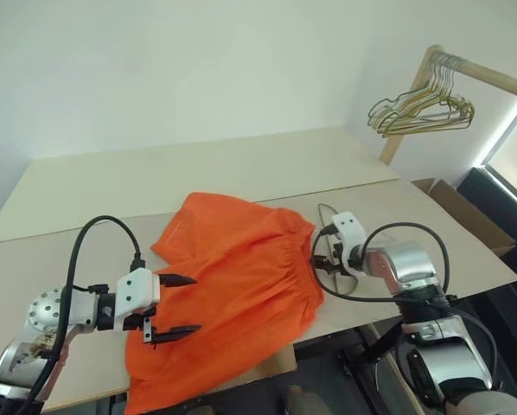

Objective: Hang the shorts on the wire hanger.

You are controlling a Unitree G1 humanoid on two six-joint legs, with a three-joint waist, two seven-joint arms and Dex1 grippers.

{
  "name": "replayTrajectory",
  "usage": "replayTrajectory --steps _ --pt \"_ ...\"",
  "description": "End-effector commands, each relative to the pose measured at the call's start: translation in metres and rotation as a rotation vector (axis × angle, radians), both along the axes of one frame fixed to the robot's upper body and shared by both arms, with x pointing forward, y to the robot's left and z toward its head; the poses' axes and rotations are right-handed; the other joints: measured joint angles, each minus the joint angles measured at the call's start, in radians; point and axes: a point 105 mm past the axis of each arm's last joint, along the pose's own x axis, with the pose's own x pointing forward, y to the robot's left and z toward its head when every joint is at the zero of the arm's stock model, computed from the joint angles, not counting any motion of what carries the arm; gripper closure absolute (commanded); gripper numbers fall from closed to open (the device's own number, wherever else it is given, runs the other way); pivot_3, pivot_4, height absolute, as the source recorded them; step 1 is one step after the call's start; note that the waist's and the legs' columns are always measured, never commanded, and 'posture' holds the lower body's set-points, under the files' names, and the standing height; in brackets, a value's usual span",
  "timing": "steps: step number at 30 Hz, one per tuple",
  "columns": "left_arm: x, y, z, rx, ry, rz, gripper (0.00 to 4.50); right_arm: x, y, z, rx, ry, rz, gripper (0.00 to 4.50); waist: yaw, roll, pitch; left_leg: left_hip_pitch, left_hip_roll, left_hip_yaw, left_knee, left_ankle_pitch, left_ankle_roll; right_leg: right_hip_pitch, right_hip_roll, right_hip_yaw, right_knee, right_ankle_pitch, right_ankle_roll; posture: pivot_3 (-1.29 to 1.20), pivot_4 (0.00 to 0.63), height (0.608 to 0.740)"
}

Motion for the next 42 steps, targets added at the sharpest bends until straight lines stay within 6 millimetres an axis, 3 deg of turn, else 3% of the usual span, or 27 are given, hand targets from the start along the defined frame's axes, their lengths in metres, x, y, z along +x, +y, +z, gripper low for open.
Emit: replayTrajectory --steps 1,2,5,16,17,21,25,30,35,39,42 --pt "0.000 0.000 0.005 0.017 -0.037 -0.011 0.05 -0.001 -0.008 -0.006 -0.010 0.037 -0.049 0.00 0.000 0.000 0.000 0.001 0.000 0.000 0.000 0.000 0.000 0.001 0.000 0.000 0.000 0.000 0.000 -0.02 0.000 0.740" --pt "0.000 0.000 0.005 0.017 -0.037 -0.012 0.05 -0.002 -0.007 -0.007 -0.001 0.043 -0.047 0.00 0.001 0.000 0.000 0.003 0.000 0.000 0.000 0.000 0.000 0.002 0.000 0.000 0.000 0.000 0.000 -0.02 0.000 0.740" --pt "-0.001 -0.001 0.005 0.020 -0.039 -0.016 0.00 -0.006 -0.006 -0.011 -0.038 0.053 -0.019 0.58 0.001 0.000 0.000 0.004 0.000 0.000 0.000 0.000 0.000 0.003 0.000 0.000 0.000 0.000 0.000 -0.02 0.000 0.740" --pt "-0.001 -0.004 0.003 0.034 -0.049 -0.034 0.00 -0.015 -0.009 -0.026 -0.120 0.084 0.010 4.31 0.005 -0.001 -0.001 0.004 0.000 0.000 -0.001 0.000 0.000 0.003 0.000 0.000 0.000 -0.002 0.001 -0.01 0.000 0.740" --pt "0.000 -0.004 0.003 0.035 -0.050 -0.035 0.00 -0.015 -0.009 -0.027 -0.124 0.088 0.012 4.49 0.005 -0.001 -0.002 0.005 0.000 0.000 -0.001 0.000 0.000 0.003 0.000 0.000 0.000 -0.002 0.001 -0.01 0.000 0.740" --pt "0.001 -0.004 0.003 0.031 -0.054 -0.034 0.00 -0.014 -0.012 -0.028 -0.173 0.075 0.017 4.49 0.004 -0.003 -0.003 0.005 0.001 0.000 -0.001 0.000 0.000 0.004 0.000 0.000 0.000 -0.002 0.001 0.00 0.000 0.740" --pt "0.005 -0.005 0.005 0.000 -0.072 -0.011 0.00 -0.004 -0.015 -0.018 -0.158 0.008 -0.034 4.49 0.005 -0.005 -0.005 0.006 0.001 0.000 -0.002 0.000 0.000 0.005 0.000 0.000 0.000 -0.004 0.004 0.00 0.000 0.740" --pt "0.035 -0.009 0.027 -0.208 -0.115 0.178 0.00 0.021 -0.026 0.021 -0.104 -0.160 -0.193 4.49 0.006 -0.004 -0.004 0.008 0.001 -0.002 -0.001 0.000 0.000 0.005 0.000 0.002 0.000 -0.004 0.005 -0.02 0.000 0.740" --pt "0.063 -0.015 0.039 -0.460 -0.057 0.340 0.00 0.040 -0.022 0.066 -0.085 -0.391 -0.234 4.49 0.002 0.000 -0.002 0.004 -0.001 -0.003 -0.001 0.000 0.000 0.001 0.000 0.004 0.001 0.000 0.001 -0.03 0.000 0.740" --pt "0.079 -0.030 0.049 -0.663 0.104 0.401 0.00 0.040 0.004 0.104 0.032 -0.557 -0.147 4.49 -0.001 0.000 -0.002 0.000 -0.001 -0.004 -0.002 -0.001 0.001 -0.002 0.000 0.004 0.001 0.000 0.001 -0.02 0.000 0.740" --pt "0.086 -0.043 0.056 -0.818 0.253 0.397 0.00 0.026 0.039 0.131 0.097 -0.728 0.027 4.49 0.001 0.000 -0.002 -0.004 -0.001 -0.008 -0.001 -0.001 0.001 -0.004 -0.001 0.003 0.000 0.000 0.001 -0.02 0.000 0.740"
